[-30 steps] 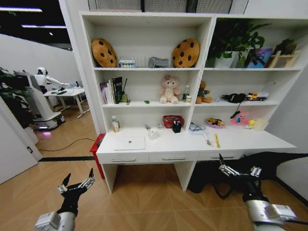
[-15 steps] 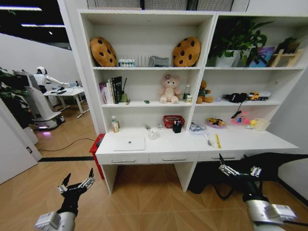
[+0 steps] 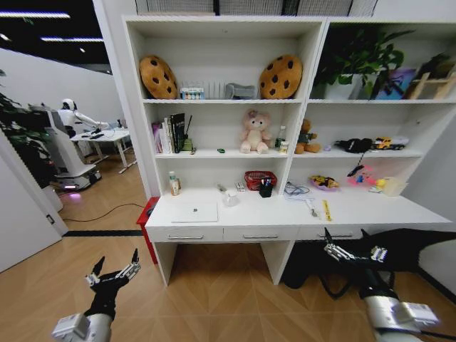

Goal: Organize the objects on the table.

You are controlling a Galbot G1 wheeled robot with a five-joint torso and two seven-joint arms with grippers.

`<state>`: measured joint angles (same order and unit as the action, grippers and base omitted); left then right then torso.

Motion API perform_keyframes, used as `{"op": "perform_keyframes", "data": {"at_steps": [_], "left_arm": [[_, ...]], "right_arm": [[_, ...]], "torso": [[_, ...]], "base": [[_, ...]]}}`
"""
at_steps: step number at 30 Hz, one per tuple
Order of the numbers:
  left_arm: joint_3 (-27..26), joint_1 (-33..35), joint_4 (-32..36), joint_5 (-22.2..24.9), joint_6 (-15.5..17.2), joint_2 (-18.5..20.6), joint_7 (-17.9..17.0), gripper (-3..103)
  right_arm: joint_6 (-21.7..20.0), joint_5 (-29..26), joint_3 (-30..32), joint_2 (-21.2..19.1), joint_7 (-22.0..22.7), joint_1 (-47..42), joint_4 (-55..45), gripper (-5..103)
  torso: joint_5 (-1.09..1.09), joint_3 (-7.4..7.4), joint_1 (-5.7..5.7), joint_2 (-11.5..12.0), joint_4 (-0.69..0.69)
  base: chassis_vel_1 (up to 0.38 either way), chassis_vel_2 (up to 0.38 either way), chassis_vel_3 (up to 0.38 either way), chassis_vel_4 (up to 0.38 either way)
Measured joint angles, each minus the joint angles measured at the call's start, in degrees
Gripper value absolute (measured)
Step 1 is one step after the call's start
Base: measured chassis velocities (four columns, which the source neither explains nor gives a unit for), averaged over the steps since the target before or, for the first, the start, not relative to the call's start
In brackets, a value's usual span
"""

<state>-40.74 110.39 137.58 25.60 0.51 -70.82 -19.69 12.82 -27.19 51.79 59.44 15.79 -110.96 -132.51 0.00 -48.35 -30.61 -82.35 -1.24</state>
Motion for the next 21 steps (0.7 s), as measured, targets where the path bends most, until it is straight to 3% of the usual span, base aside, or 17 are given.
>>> {"op": "perform_keyframes", "data": {"at_steps": [21], "left_arm": [[0.0,0.0,0.0,0.0,0.0,0.0,0.0,100]], "right_arm": [[0.0,0.0,0.0,0.0,0.0,0.0,0.0,100]], "torso": [[0.0,0.0,0.0,0.0,0.0]], "base": [[0.0,0.0,0.0,0.0]]}}
